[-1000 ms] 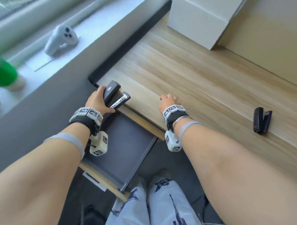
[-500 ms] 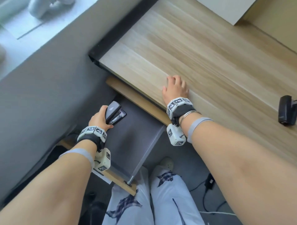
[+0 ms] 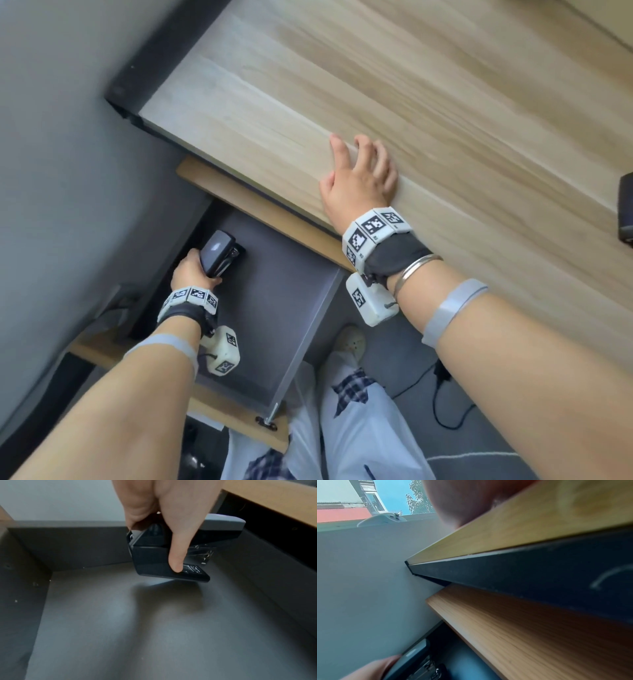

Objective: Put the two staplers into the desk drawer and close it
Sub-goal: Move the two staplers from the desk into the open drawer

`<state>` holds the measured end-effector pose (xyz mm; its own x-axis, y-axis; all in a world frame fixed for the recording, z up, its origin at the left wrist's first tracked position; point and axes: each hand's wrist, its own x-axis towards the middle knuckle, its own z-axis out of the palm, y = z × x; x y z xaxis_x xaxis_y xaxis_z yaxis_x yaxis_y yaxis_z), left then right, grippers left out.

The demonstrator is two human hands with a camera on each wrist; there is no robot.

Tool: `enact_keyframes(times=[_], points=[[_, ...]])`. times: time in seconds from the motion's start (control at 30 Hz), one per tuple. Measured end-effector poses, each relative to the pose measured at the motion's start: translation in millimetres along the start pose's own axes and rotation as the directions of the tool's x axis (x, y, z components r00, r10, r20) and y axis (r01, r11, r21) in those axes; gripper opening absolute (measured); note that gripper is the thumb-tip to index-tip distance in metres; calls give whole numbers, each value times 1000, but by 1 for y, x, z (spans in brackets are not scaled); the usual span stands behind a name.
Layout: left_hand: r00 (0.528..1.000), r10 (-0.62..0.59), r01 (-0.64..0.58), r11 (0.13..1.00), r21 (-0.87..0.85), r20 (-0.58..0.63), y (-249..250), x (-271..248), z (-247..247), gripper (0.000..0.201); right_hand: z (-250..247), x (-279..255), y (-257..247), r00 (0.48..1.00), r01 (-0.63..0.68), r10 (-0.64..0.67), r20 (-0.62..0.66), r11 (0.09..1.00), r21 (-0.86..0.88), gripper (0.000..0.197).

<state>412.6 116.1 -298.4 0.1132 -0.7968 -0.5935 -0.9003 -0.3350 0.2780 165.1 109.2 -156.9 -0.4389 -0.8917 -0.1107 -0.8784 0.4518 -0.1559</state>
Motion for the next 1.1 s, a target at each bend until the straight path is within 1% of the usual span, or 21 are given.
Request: enact_keyframes(times=[0.17, 0.3, 0.47, 0.53, 0.6, 0.7, 0.73, 0.83, 0.97, 1.03, 1.1], points=[[1000, -20, 19, 999, -34, -17, 1, 9, 14, 43, 1, 0, -1, 1000, -2, 3, 19, 1000, -21, 61], [999, -53, 53, 998, -22, 6, 0, 11, 19, 44, -2, 0, 0, 999, 1, 1, 43, 1000, -29, 62], [995, -83, 83, 997, 11, 62, 1, 12, 21, 51, -2, 0, 0, 999, 2, -1, 52, 1000, -26, 62], [991, -97, 96, 995, 14, 94, 4, 11, 17, 55, -2, 0, 0, 999, 2, -1, 50, 1000, -23, 62], [990, -96, 96, 995, 4, 102, 9, 10, 9, 59, -1, -1, 0, 999, 2, -1, 48, 1000, -21, 62], [997, -55, 57, 998, -38, 59, 21, 2, -8, 66, -2, 0, 0, 998, 7, -7, 59, 1000, -9, 62], [998, -39, 40, 998, -40, 42, 26, -3, -15, 65, -3, 0, 1, 997, 9, -9, 78, 1000, -3, 61], [999, 28, -28, 999, -20, 20, 46, -24, -35, 49, -7, -3, 7, 991, 27, -31, 127, 999, 32, 60], [988, 145, -145, 989, -8, 47, 88, -54, -66, 29, -27, 0, 22, 975, 88, -100, 197, 994, 69, 54], [979, 192, -194, 980, 29, 63, 110, -68, -82, 24, -41, 2, 33, 974, 69, -85, 211, 994, 80, 48], [963, 254, -262, 961, 94, 92, 133, -85, -96, 22, -55, 4, 47, 974, 7, -27, 226, 996, 92, 44]])
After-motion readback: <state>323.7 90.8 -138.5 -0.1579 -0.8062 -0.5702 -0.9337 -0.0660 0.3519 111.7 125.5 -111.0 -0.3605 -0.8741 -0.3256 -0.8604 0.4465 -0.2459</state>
